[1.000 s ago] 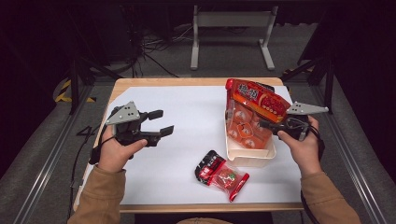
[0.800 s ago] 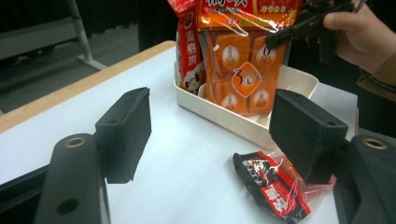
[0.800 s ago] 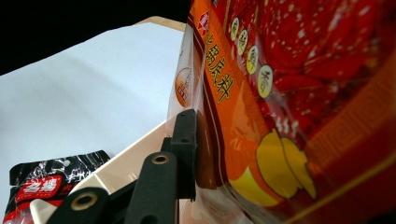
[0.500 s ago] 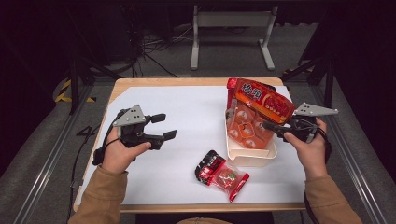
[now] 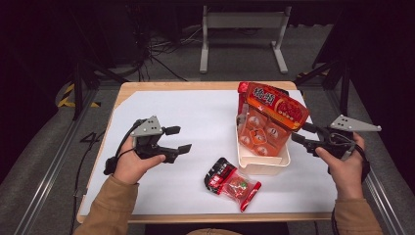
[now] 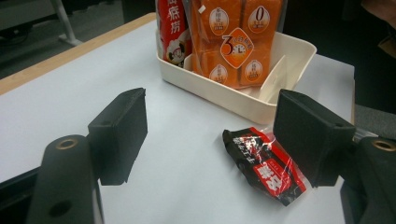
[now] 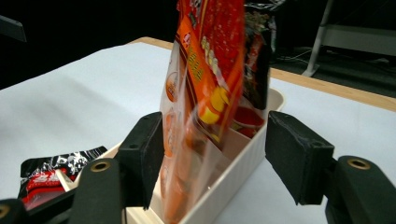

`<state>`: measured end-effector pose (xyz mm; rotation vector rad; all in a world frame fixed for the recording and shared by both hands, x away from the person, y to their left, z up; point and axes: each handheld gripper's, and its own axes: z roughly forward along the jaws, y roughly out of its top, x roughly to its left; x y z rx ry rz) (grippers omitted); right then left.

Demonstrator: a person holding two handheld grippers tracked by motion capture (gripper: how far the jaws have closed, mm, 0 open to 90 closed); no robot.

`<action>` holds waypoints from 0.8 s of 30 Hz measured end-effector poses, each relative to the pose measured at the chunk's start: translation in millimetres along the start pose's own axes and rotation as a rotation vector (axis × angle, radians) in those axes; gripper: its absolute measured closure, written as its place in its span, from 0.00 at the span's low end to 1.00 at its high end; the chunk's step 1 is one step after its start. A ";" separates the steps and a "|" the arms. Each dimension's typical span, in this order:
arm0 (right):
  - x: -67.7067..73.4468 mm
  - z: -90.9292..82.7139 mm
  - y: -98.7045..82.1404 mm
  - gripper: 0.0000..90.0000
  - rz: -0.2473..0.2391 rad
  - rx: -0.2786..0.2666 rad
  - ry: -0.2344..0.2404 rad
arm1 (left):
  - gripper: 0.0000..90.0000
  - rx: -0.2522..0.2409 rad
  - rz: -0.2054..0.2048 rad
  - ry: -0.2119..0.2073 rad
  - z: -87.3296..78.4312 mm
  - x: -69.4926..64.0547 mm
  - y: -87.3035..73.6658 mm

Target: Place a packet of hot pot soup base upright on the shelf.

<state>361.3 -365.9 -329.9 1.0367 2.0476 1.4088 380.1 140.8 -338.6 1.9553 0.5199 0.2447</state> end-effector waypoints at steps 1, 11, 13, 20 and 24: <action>-1.1 -2.0 -0.5 0.42 -0.003 0.005 0.001 | 0.30 0.003 -0.001 -0.001 0.5 -0.7 -0.2; -16.0 -13.3 -10.7 0.40 0.001 0.045 -0.046 | 0.29 0.039 0.000 -0.012 4.0 -3.0 -3.2; -20.0 -13.4 -13.8 0.40 0.012 0.041 -0.050 | 0.29 0.043 -0.003 -0.012 6.1 -3.6 -4.7; -25.9 -9.1 -20.2 0.38 0.024 0.049 -0.067 | 0.29 0.042 -0.017 -0.033 16.9 -6.8 -13.0; -29.1 -6.5 -22.8 0.37 0.019 0.052 -0.072 | 0.31 0.046 -0.006 -0.041 26.6 -7.8 -20.0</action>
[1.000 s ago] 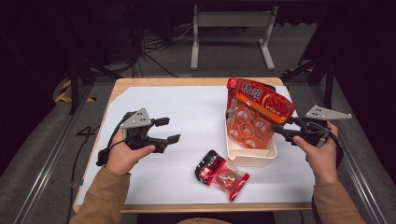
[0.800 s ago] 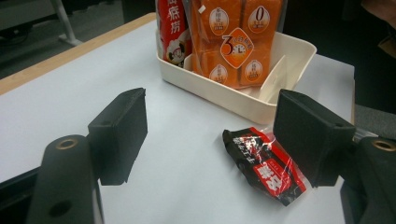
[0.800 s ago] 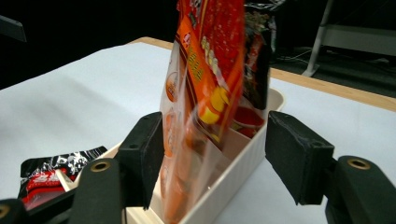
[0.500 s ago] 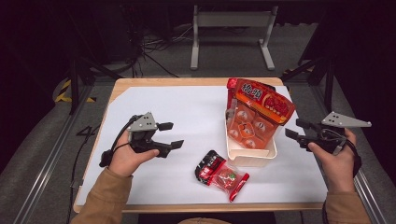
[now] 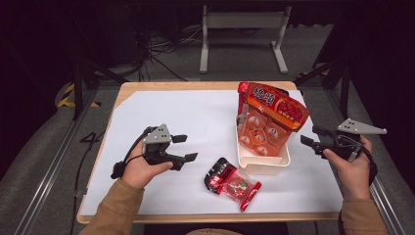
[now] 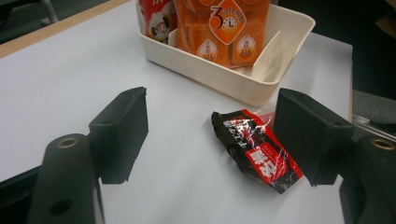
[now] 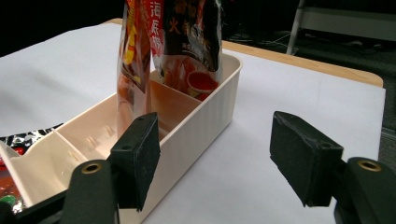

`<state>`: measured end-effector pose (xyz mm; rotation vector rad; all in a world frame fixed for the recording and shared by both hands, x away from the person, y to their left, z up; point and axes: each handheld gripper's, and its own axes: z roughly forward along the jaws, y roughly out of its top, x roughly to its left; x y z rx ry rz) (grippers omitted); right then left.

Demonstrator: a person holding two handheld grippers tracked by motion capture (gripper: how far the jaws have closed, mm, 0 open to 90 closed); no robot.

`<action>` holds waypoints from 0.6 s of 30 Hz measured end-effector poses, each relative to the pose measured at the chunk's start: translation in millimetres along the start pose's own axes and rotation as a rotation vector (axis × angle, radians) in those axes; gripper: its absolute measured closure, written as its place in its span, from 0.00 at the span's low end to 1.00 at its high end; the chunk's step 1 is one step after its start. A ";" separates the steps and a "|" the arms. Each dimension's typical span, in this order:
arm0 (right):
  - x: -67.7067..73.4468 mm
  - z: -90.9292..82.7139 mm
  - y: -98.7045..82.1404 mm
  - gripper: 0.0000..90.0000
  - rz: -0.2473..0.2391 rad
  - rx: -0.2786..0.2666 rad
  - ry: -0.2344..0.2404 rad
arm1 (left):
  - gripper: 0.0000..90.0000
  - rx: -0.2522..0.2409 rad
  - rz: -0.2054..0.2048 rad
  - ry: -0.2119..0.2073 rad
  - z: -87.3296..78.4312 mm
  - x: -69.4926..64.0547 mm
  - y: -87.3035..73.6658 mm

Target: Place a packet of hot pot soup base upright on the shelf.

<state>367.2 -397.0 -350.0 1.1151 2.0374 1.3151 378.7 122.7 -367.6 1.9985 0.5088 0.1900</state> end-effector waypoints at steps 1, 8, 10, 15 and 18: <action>-0.4 0.2 -0.1 0.37 0.000 -0.002 -0.002 | 0.32 0.000 0.000 0.000 0.0 0.0 0.0; 0.3 3.4 1.0 0.36 0.001 -0.010 0.003 | 0.33 0.015 -0.023 -0.026 16.1 -2.8 -10.9; 0.4 5.1 0.8 0.36 -0.001 -0.010 0.007 | 0.33 0.016 -0.023 -0.026 20.9 -3.4 -13.7; 0.0 6.3 0.7 0.36 -0.003 -0.006 0.005 | 0.33 0.036 -0.045 -0.037 31.3 -7.0 -20.9; -0.2 6.0 0.9 0.36 -0.002 -0.007 0.006 | 0.32 0.043 -0.051 -0.034 34.3 -7.8 -23.1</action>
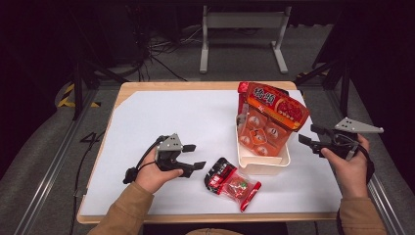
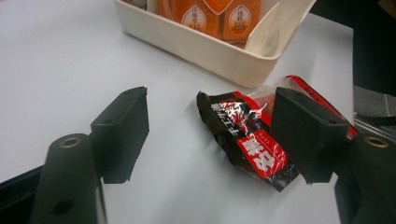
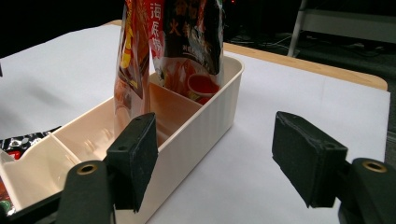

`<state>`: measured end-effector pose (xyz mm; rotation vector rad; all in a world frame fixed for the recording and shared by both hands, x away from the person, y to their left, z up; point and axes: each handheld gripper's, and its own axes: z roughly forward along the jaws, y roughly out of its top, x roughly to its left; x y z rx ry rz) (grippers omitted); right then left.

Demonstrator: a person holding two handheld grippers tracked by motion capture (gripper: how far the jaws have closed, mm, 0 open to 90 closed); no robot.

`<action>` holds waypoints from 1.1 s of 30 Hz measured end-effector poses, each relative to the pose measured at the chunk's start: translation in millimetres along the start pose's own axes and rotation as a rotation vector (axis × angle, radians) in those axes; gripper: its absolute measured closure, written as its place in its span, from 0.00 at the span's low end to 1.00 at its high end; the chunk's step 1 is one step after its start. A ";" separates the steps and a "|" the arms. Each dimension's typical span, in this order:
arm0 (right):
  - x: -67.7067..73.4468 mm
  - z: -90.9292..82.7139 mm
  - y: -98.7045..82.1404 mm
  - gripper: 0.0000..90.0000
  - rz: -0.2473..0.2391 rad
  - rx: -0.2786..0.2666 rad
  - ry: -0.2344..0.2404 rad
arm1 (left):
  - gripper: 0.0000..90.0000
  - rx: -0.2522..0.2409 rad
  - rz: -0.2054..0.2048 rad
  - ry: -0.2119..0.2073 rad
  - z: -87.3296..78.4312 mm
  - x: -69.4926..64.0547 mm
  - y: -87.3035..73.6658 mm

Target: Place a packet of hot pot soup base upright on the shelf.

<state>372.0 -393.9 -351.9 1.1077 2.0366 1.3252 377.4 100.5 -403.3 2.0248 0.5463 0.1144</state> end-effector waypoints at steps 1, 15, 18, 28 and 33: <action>-0.3 0.2 0.0 0.36 -0.002 0.002 0.001 | 0.32 0.003 0.000 0.001 1.9 -0.4 -1.0; -1.7 0.3 -0.8 0.35 0.011 0.004 0.012 | 0.31 0.069 -0.028 -0.068 24.6 -6.4 -13.8; -2.3 1.7 -1.8 0.32 0.053 0.011 0.036 | 0.31 0.081 -0.033 -0.082 27.9 -8.5 -15.0; 0.6 5.1 -3.0 0.36 0.053 0.016 0.048 | 0.33 0.139 -0.052 -0.110 35.5 -12.4 -20.9; 1.3 6.5 -3.2 0.36 0.048 0.012 0.048 | 0.33 0.157 -0.068 -0.111 37.8 -14.2 -22.8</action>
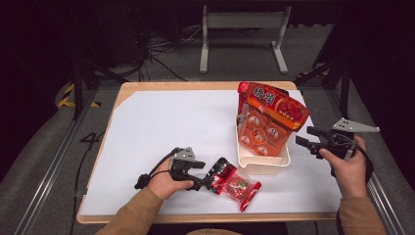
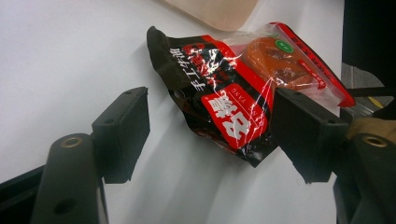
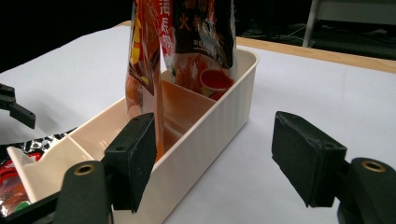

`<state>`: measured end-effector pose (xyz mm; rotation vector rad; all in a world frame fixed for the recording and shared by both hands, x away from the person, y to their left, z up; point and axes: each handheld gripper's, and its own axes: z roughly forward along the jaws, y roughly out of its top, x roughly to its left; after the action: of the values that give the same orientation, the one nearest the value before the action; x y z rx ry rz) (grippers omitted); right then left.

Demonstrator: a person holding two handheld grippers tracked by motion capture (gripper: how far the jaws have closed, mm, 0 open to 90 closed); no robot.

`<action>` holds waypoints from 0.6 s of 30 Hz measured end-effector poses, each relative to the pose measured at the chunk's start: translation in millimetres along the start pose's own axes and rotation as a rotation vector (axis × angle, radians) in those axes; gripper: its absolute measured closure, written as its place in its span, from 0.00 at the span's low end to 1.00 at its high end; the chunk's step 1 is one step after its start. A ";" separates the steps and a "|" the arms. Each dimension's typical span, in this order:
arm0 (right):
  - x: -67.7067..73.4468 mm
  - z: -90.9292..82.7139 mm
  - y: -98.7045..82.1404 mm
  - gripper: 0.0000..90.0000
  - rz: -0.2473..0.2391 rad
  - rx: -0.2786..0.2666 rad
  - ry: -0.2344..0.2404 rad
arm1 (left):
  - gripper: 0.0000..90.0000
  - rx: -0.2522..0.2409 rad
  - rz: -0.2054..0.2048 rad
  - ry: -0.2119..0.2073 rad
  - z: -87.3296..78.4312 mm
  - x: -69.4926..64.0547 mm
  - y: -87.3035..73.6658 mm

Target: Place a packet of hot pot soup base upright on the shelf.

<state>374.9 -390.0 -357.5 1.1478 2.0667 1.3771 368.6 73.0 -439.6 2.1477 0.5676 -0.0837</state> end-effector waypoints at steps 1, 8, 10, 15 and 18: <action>0.2 0.2 0.1 0.36 -0.003 0.000 0.001 | 0.33 0.003 -0.003 -0.001 0.5 -0.2 -0.3; -0.1 -0.3 1.2 0.37 -0.011 -0.003 0.005 | 0.32 0.038 -0.024 0.000 4.7 -1.2 -4.0; 0.2 -0.3 1.4 0.37 -0.009 -0.003 0.007 | 0.31 0.049 -0.029 -0.003 5.8 -0.7 -4.6; 0.9 0.5 1.7 0.36 -0.006 -0.008 0.016 | 0.33 0.077 -0.036 -0.023 9.0 -3.6 -6.5; 1.3 1.9 1.6 0.36 -0.012 -0.006 0.020 | 0.34 0.087 -0.034 -0.035 10.1 -4.5 -7.0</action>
<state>376.1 -387.6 -356.7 1.1215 2.0782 1.3937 363.1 66.9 -449.8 2.2168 0.5900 -0.1680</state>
